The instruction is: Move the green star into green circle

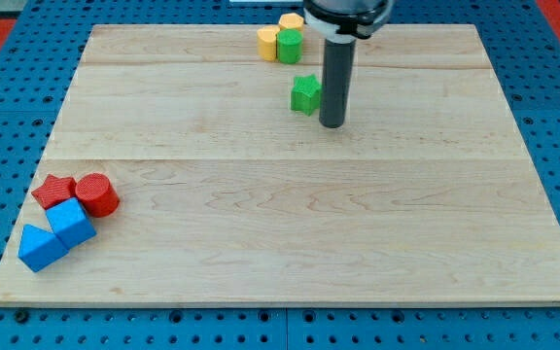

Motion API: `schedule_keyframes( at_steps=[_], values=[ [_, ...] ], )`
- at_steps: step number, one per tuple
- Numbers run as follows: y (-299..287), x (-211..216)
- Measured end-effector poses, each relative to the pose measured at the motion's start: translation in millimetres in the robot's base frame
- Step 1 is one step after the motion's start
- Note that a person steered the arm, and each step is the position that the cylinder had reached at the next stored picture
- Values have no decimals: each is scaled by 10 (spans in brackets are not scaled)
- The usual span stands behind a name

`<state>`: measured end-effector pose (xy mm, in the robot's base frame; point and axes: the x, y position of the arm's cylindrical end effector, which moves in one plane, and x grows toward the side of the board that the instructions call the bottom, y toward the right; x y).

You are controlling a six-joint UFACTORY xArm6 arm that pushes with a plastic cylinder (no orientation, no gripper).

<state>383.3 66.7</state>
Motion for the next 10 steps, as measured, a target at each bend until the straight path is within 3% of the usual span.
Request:
schedule_keyframes(
  at_steps=[2, 4, 8, 10],
  values=[
    [-471, -248],
    [-470, -806],
    [-173, -810],
    [-340, -951]
  ],
)
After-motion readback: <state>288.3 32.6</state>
